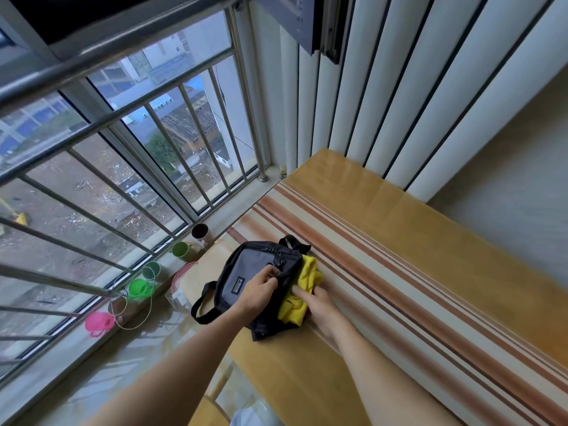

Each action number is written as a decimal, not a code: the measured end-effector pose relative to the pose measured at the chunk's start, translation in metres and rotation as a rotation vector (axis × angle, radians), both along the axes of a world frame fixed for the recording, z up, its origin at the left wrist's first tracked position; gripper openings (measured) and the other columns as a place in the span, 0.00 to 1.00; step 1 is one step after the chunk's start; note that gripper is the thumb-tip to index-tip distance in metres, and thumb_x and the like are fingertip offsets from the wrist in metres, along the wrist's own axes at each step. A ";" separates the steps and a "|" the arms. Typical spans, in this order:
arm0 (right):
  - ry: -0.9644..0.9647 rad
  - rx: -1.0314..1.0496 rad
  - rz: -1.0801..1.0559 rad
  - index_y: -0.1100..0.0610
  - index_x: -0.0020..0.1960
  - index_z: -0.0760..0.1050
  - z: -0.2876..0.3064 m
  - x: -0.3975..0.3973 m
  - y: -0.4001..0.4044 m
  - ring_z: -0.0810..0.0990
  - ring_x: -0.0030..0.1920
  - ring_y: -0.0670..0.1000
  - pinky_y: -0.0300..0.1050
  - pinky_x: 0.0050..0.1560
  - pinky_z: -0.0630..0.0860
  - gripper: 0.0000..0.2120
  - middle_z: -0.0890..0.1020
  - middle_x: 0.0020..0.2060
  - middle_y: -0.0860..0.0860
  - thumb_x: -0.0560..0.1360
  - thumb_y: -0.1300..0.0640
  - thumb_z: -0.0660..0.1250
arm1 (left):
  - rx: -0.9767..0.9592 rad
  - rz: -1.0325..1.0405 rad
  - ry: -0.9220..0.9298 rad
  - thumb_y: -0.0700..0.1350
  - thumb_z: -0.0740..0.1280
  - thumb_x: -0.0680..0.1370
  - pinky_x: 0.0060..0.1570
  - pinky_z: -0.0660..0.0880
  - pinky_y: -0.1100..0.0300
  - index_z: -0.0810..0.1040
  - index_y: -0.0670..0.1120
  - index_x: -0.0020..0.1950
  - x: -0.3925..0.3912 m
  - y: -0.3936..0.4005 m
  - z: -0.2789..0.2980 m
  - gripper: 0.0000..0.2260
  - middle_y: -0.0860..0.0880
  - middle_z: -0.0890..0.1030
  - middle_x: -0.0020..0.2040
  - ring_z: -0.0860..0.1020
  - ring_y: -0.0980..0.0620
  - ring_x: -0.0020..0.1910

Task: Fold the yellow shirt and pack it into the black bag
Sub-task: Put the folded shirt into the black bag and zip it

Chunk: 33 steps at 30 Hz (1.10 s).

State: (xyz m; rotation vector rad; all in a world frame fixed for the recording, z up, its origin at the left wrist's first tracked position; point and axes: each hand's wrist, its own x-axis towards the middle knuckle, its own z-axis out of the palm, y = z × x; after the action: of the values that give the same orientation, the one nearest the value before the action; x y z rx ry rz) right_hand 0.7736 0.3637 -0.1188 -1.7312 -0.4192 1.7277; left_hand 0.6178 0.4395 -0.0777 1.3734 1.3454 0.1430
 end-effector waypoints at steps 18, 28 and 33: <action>0.080 0.086 -0.088 0.44 0.61 0.78 0.008 0.015 0.018 0.83 0.56 0.56 0.52 0.57 0.80 0.26 0.84 0.57 0.55 0.76 0.67 0.51 | 0.104 -0.093 -0.045 0.36 0.56 0.75 0.56 0.76 0.54 0.75 0.64 0.65 0.014 0.001 0.004 0.28 0.56 0.79 0.62 0.78 0.56 0.54; 0.325 0.073 0.002 0.46 0.69 0.72 0.017 0.016 0.010 0.77 0.65 0.53 0.44 0.52 0.78 0.43 0.81 0.62 0.52 0.65 0.79 0.47 | 0.089 -0.004 -0.105 0.38 0.56 0.74 0.36 0.71 0.62 0.74 0.64 0.66 0.020 -0.003 -0.005 0.28 0.51 0.82 0.51 0.73 0.57 0.33; 0.237 0.091 -0.149 0.53 0.63 0.78 0.016 0.014 0.000 0.81 0.61 0.57 0.50 0.57 0.79 0.36 0.85 0.56 0.55 0.65 0.78 0.49 | 0.367 -0.216 0.017 0.51 0.58 0.79 0.54 0.73 0.55 0.68 0.61 0.73 0.012 -0.011 -0.007 0.22 0.49 0.75 0.50 0.73 0.56 0.47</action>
State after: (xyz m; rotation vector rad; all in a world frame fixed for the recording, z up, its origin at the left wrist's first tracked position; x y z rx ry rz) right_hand 0.7878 0.3632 -0.1026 -1.4357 -0.2527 1.7505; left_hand 0.6303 0.4289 -0.0850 1.8221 1.2135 0.2415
